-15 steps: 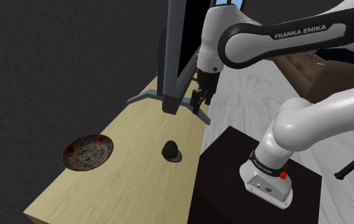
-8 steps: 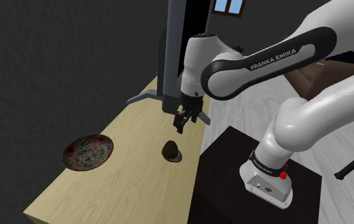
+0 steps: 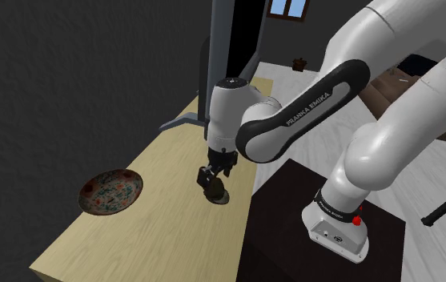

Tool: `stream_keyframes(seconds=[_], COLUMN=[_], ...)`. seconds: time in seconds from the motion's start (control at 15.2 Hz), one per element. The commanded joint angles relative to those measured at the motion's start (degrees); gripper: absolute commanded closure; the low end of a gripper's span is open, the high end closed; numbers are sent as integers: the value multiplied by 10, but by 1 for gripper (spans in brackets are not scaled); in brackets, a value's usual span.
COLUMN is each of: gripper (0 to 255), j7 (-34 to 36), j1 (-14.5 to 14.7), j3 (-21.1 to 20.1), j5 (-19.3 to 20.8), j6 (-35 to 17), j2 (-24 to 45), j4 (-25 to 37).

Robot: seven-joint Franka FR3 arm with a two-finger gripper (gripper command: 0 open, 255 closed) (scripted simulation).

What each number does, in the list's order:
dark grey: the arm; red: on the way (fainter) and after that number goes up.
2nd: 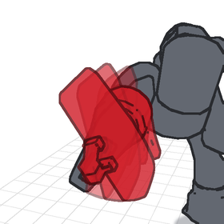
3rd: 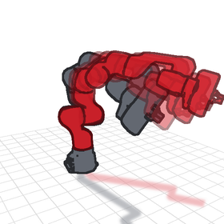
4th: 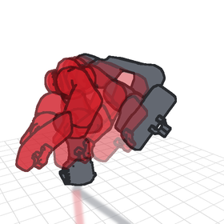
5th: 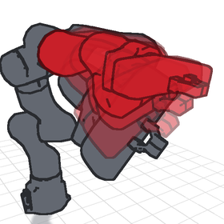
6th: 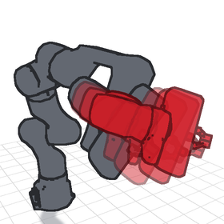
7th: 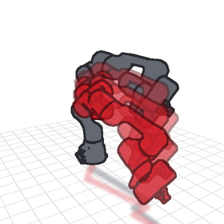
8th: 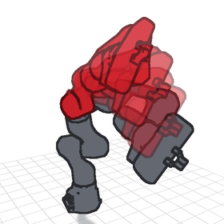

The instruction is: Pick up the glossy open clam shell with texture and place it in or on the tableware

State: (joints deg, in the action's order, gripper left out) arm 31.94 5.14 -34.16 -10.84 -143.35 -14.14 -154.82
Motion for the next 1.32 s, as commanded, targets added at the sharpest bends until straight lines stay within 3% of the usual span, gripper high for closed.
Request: stream_keyframes(seconds=[0.0, 0.4, 0.86, 0.92, 1.25], gripper=[0, 0, 0, 255, 255], j7=[-4, 30, 30, 30, 30], j1=[-3, -24, -23, -23, -24], j3=[-6, -20, -20, -20, -20], j5=[11, 58, 58, 58, 58], j6=[-25, -83, -83, -83, -83], j2=[21, 77, 77, 77, 77], j4=[-6, -13, -13, -13, -13])
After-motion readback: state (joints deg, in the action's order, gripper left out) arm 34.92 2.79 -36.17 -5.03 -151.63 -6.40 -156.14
